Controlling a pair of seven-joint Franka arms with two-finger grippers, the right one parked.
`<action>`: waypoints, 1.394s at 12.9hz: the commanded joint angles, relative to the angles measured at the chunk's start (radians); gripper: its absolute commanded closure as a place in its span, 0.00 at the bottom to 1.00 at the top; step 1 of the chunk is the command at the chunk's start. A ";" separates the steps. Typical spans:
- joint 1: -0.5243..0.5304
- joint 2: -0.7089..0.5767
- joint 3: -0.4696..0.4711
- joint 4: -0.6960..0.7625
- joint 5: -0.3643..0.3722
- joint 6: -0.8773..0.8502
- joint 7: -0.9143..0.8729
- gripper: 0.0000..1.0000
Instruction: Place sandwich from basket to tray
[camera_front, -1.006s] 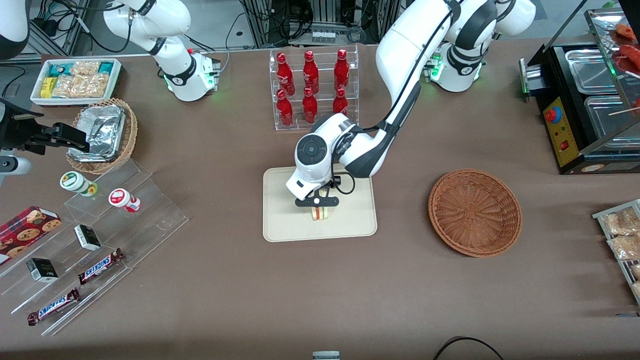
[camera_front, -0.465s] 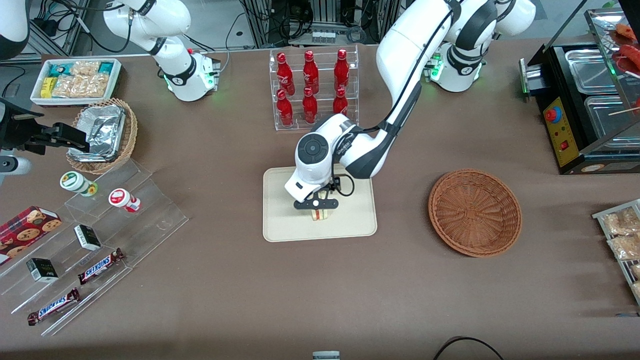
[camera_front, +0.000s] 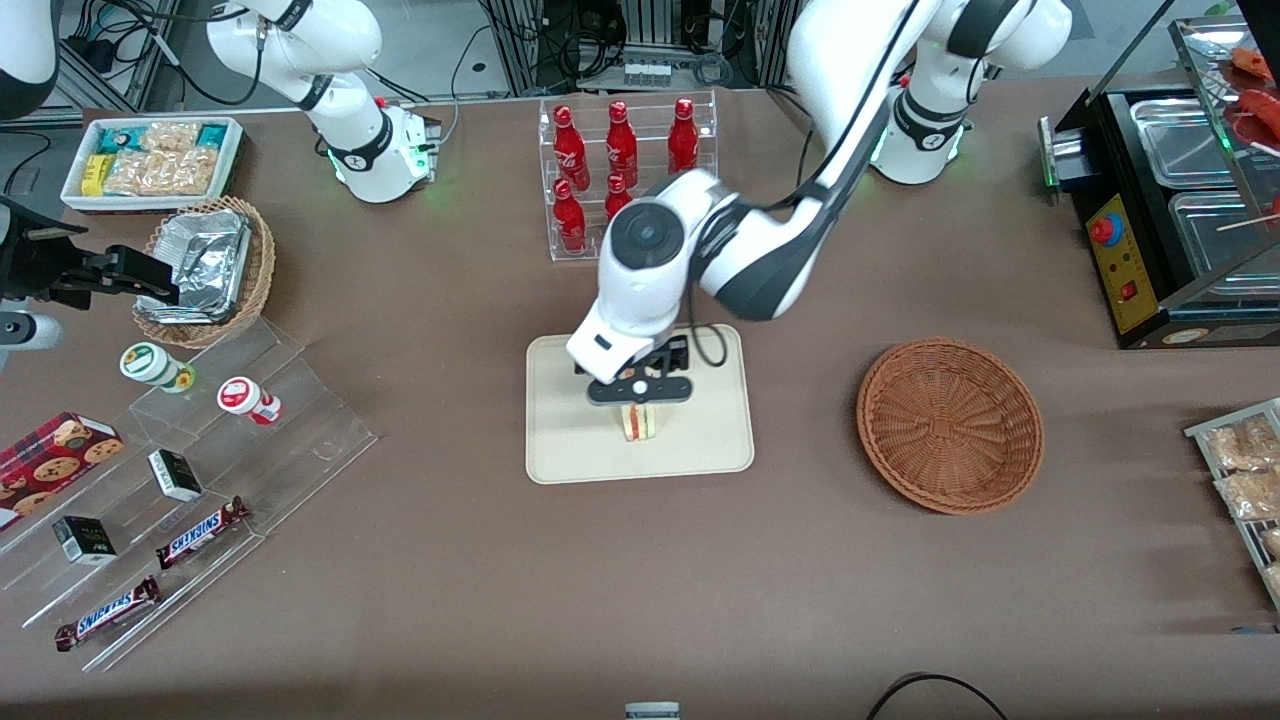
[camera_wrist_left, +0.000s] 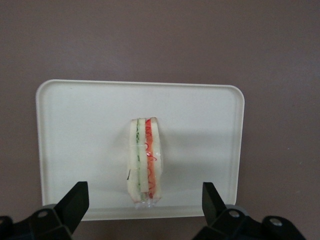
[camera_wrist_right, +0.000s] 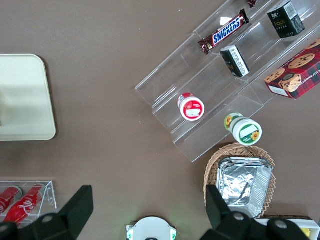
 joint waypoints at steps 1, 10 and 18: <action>0.021 -0.137 0.056 -0.034 -0.004 -0.119 -0.022 0.00; 0.093 -0.443 0.288 -0.262 0.004 -0.258 0.204 0.00; 0.314 -0.553 0.289 -0.297 0.005 -0.370 0.552 0.00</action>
